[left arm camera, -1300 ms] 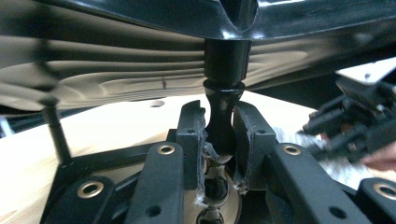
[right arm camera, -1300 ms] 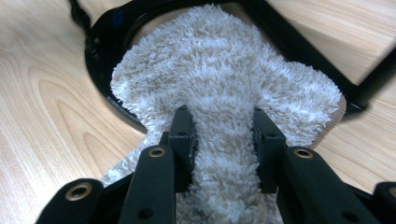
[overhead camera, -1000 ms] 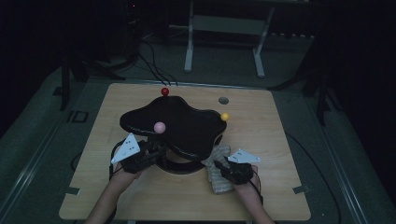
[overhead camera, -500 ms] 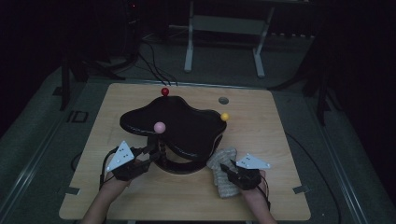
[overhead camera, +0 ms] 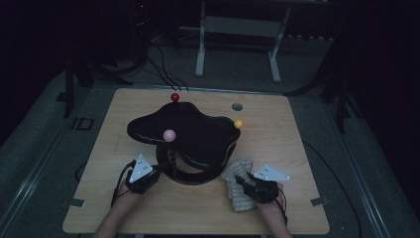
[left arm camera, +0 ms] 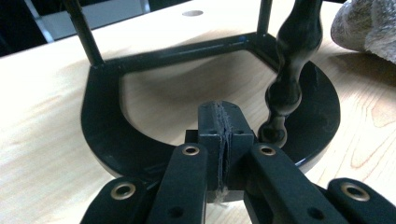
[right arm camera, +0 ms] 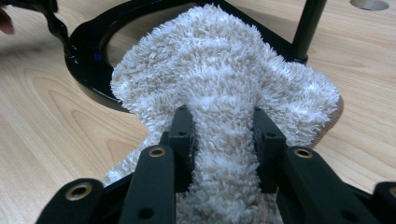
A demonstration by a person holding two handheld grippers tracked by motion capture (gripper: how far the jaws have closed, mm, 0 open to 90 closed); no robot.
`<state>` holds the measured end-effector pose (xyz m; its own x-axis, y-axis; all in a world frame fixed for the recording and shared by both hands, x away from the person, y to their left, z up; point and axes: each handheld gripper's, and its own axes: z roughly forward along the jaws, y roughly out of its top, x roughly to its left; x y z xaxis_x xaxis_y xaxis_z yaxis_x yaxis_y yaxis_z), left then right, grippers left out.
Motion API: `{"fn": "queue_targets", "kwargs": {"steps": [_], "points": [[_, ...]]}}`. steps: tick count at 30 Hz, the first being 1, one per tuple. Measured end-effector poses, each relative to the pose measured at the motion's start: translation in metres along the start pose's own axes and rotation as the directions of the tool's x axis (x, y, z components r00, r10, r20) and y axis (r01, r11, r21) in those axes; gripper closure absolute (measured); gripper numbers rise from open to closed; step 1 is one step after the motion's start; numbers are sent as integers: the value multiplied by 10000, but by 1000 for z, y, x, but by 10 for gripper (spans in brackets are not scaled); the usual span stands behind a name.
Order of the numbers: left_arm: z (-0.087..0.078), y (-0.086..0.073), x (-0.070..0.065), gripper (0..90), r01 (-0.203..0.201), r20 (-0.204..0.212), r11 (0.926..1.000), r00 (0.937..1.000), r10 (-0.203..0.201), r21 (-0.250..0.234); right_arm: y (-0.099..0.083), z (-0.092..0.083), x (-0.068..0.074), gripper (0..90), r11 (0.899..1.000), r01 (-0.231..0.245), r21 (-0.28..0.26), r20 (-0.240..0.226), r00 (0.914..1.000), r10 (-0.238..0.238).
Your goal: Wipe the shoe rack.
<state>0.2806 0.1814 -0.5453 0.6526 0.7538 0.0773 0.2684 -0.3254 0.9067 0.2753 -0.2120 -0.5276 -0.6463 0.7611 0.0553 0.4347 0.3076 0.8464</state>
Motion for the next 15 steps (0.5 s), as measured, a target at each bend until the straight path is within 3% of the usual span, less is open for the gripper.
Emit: {"fn": "queue_targets", "kwargs": {"steps": [7, 11, 15], "points": [[9, -4, -9, 876, -32, 251, 9998, 9997, 27, 181, 0, 2, 2, 673, 10000, 74, 31, 1, 10000, -74], [10, -2, -14, 877, 130, 357, 9999, 9993, -126, -93, 1, 2, 2, 673, 10000, 16, 20, -43, 10000, -16], [11, -1, -22, 877, 16, 501, 9998, 9987, -7, -179, 4, -1, 4, 673, 10000, 98, -12, -18, 10000, -98]]}}
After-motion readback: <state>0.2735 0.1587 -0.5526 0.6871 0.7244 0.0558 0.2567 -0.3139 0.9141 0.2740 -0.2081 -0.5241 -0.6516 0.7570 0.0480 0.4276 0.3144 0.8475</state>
